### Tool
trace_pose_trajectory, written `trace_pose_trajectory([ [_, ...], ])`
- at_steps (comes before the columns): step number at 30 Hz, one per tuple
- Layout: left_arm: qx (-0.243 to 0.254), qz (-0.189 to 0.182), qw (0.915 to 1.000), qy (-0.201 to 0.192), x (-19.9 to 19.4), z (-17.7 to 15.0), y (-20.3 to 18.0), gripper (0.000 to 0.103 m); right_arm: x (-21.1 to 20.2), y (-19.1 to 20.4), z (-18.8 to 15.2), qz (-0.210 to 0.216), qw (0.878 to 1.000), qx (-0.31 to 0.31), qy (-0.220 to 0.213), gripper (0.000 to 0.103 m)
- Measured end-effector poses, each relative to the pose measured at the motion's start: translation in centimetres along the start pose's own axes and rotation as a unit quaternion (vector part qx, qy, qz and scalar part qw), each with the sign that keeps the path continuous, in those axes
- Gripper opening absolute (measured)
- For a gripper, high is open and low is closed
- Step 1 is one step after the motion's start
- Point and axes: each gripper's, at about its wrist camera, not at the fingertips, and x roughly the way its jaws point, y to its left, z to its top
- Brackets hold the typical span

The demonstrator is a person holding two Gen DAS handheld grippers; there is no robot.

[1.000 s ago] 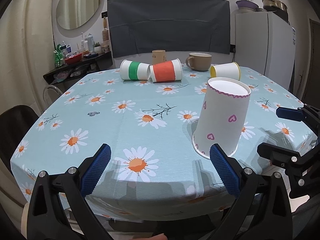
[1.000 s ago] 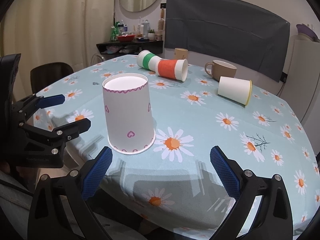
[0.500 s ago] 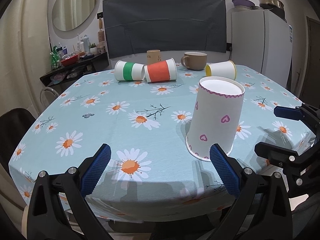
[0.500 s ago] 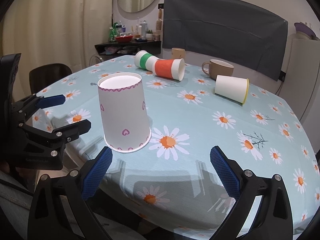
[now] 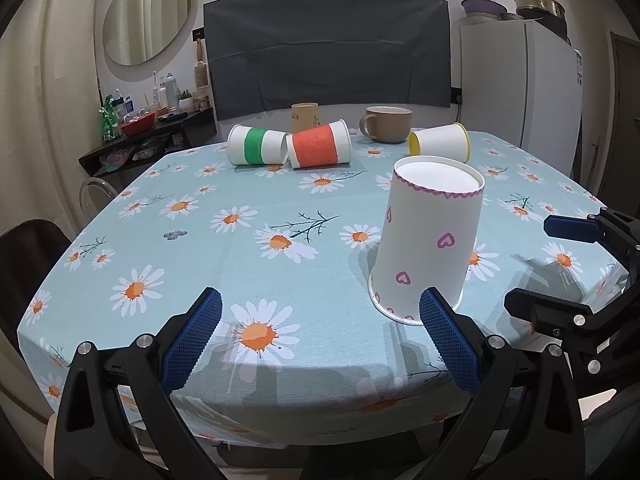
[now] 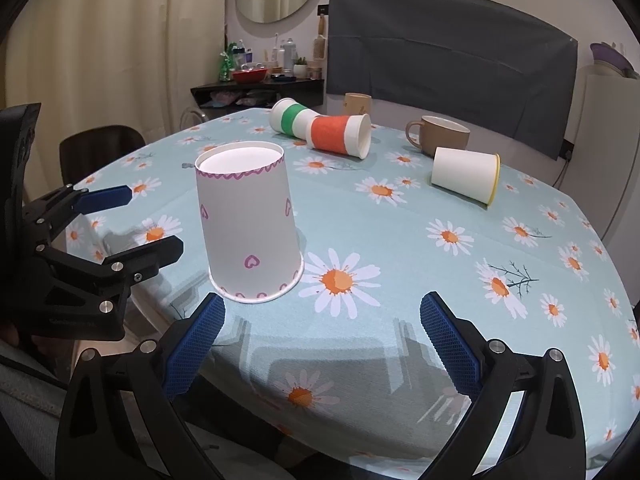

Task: Flip cup upside down

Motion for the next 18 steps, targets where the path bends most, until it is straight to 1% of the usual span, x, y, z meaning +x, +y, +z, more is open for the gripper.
trace_pose_trajectory([
  [18, 0.002, -0.005, 1.0, 0.0, 0.05, -0.2, -0.27, 0.097, -0.14, 0.11, -0.12, -0.001, 1.0, 0.001, -0.001, 0.094],
])
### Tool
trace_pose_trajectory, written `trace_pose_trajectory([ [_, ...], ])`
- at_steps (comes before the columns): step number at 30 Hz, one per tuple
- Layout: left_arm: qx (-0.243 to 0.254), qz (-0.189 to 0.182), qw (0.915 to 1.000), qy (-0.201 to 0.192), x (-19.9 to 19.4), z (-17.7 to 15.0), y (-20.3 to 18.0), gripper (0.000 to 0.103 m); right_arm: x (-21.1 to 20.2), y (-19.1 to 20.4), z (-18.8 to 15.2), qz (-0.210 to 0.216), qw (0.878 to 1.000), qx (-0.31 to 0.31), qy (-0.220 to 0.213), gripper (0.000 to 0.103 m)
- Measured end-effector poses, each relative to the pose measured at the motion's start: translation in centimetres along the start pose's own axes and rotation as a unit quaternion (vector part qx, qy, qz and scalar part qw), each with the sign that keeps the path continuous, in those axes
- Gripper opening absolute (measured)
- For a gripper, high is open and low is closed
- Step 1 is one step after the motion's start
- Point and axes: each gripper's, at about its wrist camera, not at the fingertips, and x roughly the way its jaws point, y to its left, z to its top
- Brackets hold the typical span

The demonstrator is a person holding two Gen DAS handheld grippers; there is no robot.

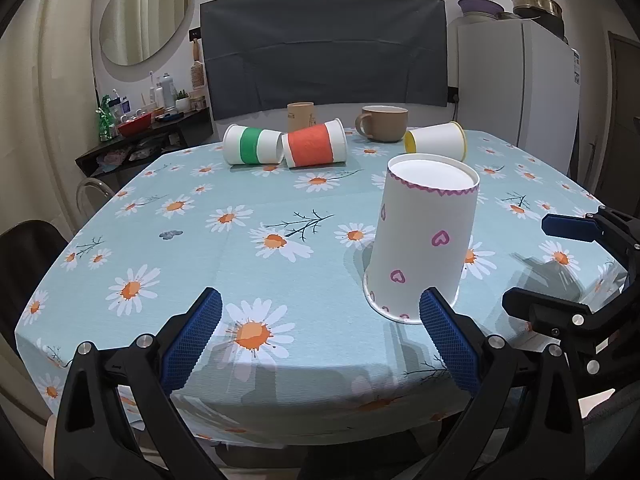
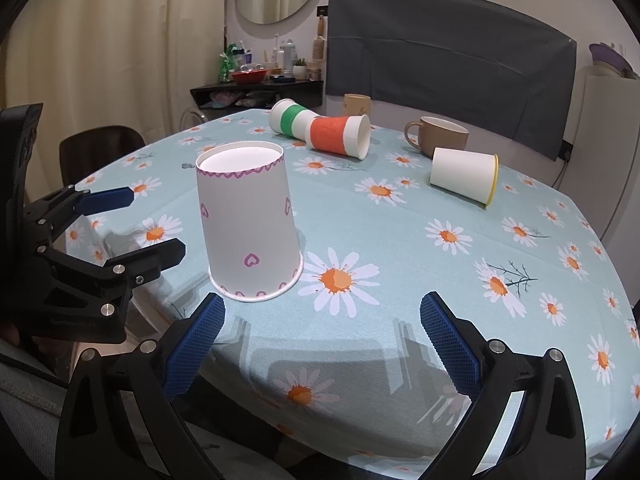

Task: Flip cup upside down

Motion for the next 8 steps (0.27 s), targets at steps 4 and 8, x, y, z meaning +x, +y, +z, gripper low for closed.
trace_pose_trajectory([
  [4, -0.002, 0.001, 1.0, 0.001, 0.09, -0.01, 0.04, 0.097, -0.05, -0.03, -0.04, 0.0, 1.0, 0.0, -0.001, 0.094],
  [8, -0.003, 0.001, 1.0, 0.002, 0.16, 0.03, 0.09, 0.097, -0.09, -0.04, -0.07, 0.0, 1.0, 0.001, 0.0, 0.094],
])
